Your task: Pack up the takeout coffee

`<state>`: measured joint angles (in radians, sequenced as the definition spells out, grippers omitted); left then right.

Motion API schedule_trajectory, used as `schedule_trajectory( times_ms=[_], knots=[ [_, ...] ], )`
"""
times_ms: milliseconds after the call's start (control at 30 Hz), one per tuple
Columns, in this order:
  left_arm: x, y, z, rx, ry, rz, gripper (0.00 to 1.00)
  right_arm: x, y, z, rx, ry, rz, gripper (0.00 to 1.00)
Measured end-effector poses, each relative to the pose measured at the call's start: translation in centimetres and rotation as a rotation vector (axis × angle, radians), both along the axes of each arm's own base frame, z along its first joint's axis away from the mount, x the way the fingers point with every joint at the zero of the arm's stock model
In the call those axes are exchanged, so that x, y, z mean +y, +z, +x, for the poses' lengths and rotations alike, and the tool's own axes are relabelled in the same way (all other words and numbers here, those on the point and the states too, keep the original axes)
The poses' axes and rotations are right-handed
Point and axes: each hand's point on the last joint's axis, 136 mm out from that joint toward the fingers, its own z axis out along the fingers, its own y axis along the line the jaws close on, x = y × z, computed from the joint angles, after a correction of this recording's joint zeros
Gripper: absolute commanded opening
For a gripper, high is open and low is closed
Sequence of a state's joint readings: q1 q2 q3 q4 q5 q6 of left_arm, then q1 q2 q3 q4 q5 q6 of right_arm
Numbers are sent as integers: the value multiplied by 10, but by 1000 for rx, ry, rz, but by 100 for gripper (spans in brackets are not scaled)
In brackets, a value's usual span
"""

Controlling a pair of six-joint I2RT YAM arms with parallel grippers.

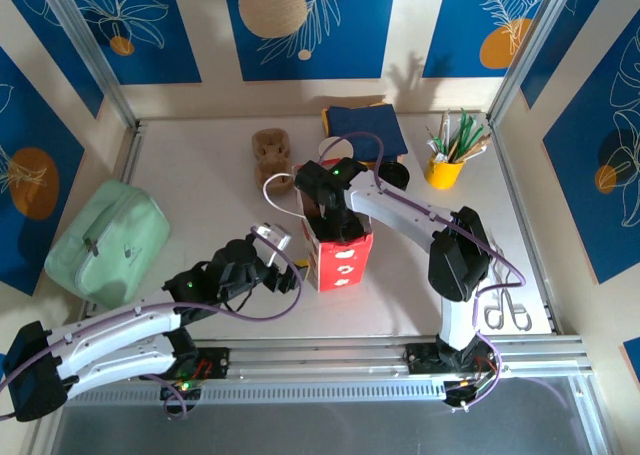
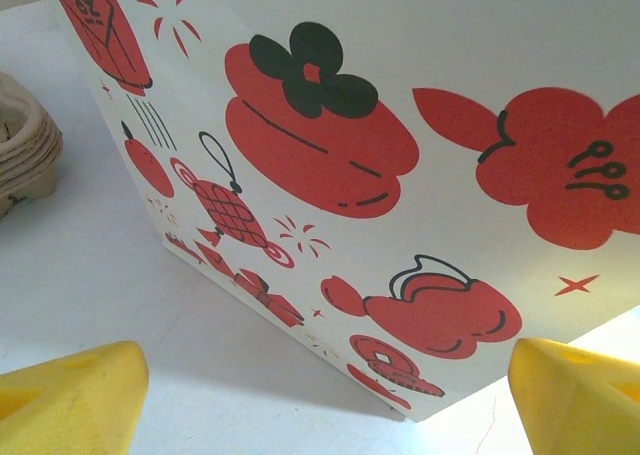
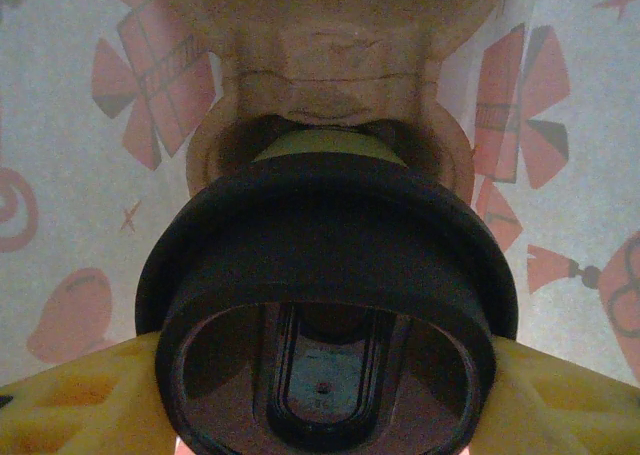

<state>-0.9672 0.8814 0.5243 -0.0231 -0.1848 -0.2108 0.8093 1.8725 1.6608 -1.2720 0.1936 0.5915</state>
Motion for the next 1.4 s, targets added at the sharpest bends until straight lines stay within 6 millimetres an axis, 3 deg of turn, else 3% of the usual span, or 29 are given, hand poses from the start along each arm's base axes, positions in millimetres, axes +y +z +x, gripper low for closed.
schedule_trajectory(
  times_ms=[500,1400],
  knots=[
    [1,5,-1,-9,1,-13,93,0,-1,0,1,-1,0,62],
    [2,8,0,-17,7,-19,93,1,3,3,-16,-8,-2,92]
  ],
)
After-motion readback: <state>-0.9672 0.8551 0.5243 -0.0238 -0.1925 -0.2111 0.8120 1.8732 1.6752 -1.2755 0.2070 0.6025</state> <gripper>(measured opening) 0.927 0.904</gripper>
